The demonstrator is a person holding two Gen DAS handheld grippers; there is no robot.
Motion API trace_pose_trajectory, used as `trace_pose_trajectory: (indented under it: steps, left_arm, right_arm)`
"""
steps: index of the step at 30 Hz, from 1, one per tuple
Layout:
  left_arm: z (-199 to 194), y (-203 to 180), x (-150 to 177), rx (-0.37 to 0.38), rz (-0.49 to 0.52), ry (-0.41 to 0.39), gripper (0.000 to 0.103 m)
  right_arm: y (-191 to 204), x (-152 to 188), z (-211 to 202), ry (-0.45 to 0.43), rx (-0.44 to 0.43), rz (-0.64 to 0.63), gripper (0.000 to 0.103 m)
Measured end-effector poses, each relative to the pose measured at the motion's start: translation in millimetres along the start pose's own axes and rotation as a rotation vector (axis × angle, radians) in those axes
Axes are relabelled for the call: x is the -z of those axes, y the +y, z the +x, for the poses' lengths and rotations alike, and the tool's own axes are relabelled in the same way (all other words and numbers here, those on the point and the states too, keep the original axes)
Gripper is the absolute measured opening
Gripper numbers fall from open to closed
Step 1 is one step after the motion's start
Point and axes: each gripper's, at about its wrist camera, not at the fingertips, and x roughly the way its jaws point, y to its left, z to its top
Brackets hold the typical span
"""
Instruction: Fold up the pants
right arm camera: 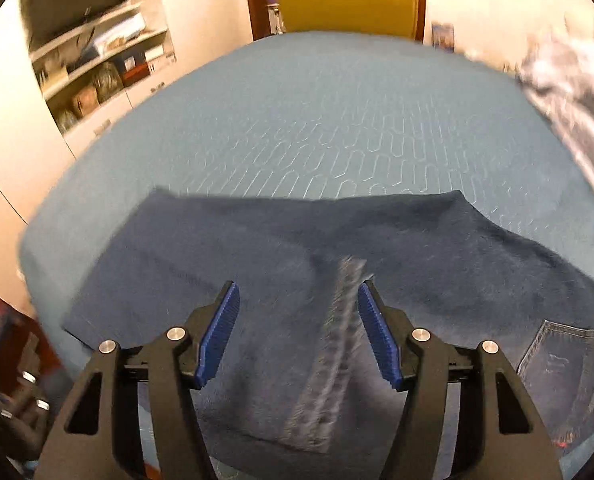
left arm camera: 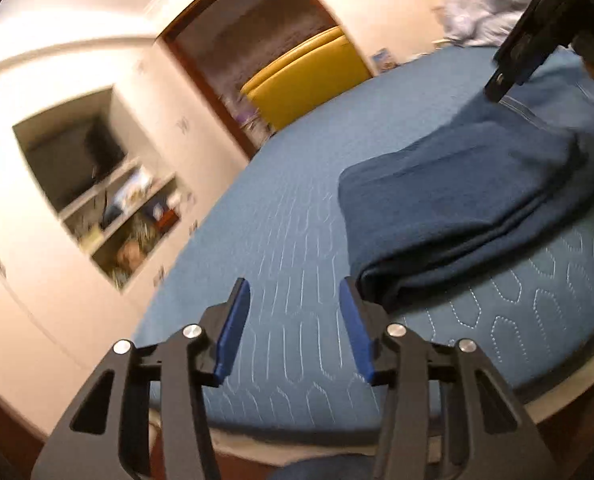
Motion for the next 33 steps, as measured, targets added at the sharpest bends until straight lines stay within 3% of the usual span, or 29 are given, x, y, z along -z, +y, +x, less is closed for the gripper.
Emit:
trace_pose_trajectory:
  steps: [2,5,11,14,16,17,21,23,25,26,28,30,33]
  left_arm:
    - [8,-9,-2,0.032,0.041,0.013,0.047]
    - [18,-32,0,0.056,0.183,-0.006,0.047]
    - [42,-32,5,0.035,0.239,0.023,0.044]
    - [48,-45,13,-0.025,0.37,-0.011,0.045]
    - [62,-38,21,-0.07,0.41,0.042,0.05]
    - [67,-35,24,-0.047,0.412,0.059,0.051]
    - [65,-44,24,-0.081,0.442,0.054,0.051]
    - [55,-38,19,-0.038,0.383,0.067,0.051]
    - [38,-16,10,0.057,0.219,0.093,0.05]
    - [32,-4,4,0.102,0.124,0.106,0.047]
    - [30,21,-9,0.225,-0.089,0.141,0.03]
    - [37,31,-25,0.281,-0.198,0.138,0.028]
    - [54,26,-55,0.352,-0.279,0.111,0.027]
  right_arm:
    - [5,9,13,0.03,0.039,0.0,0.06]
    - [1,22,30,0.075,0.083,-0.011,0.06]
    - [-14,35,45,0.09,0.077,-0.006,0.073]
    - [-13,35,47,0.092,0.098,-0.031,0.075]
    - [-10,36,47,0.093,0.107,-0.044,0.077]
    - [-8,37,47,0.094,0.107,-0.049,0.077]
    - [-9,38,47,0.093,0.106,-0.04,0.08]
    - [-12,36,48,0.097,0.099,-0.035,0.081]
    - [-14,35,49,0.096,0.099,-0.035,0.082]
    - [-18,33,51,0.095,0.098,-0.033,0.082]
    - [-20,31,51,0.09,0.101,-0.028,0.082]
    - [-20,32,51,0.089,0.102,-0.026,0.082]
    - [-23,31,52,0.093,0.088,-0.022,0.082]
